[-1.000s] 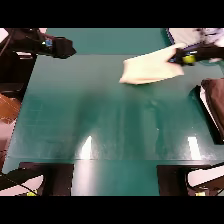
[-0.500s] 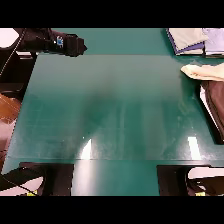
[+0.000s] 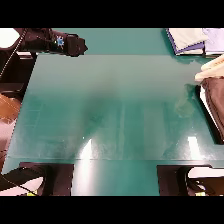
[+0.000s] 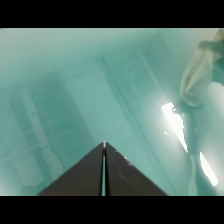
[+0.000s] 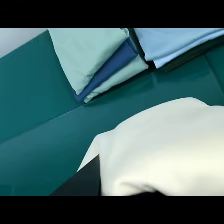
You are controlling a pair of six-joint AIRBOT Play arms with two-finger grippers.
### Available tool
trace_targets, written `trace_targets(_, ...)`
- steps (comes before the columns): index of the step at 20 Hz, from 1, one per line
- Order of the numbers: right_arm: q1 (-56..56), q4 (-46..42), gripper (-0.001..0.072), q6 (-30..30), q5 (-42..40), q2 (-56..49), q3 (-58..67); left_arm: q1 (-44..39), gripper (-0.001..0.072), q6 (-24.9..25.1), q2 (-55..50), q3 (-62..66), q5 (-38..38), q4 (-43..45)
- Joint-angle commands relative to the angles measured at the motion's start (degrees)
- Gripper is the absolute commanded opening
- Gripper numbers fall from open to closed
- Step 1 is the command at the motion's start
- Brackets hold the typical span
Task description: Fold the shirts.
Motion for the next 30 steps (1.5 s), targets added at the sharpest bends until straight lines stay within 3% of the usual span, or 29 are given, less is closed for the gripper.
trace_targets(1,-1.3,0.0,0.0016,-0.8,-1.3,5.2,-2.6,0.0,0.0027,0.2,0.0,0.0,-0.2,0.0)
trace_targets(9,-10.4,-0.7,0.0016,-5.8,3.0,14.6,-11.2,0.0,0.0027,0.3,0.0,0.0,-0.5,0.1)
trace_targets(16,-16.9,-16.3,0.0017,-6.5,4.5,21.7,-31.6,0.0,0.0027,0.3,0.0,0.0,-0.6,0.2)
trace_targets(20,-20.6,-18.4,0.0019,-6.5,4.5,23.1,-40.9,0.0,0.0027,0.3,0.0,0.0,-0.6,0.2)
trace_targets(21,-21.4,-18.5,0.0049,-6.5,4.6,23.1,-42.6,0.0,0.0027,0.3,0.0,0.0,-0.6,0.2)
trace_targets(23,-23.4,-18.5,0.0232,-6.5,4.6,23.1,-45.2,0.0,0.0027,0.3,0.0,0.0,-0.6,0.2)
trace_targets(25,-25.2,-18.6,0.0334,-6.5,4.6,23.1,-46.1,0.0,0.0027,0.3,0.0,0.0,-0.6,0.2)
trace_targets(27,-27.7,-18.5,0.0590,-6.5,4.3,23.5,-46.1,0.0,0.0027,0.3,0.0,0.0,-0.6,0.2)
trace_targets(28,-29.0,-18.5,0.0671,-6.5,4.3,23.8,-46.0,0.0,0.0027,0.3,0.0,0.0,-0.6,0.2)
trace_targets(30,-31.3,-18.4,0.0681,-6.4,4.5,24.5,-45.3,0.0,0.0027,0.3,0.0,0.0,-0.6,0.2)
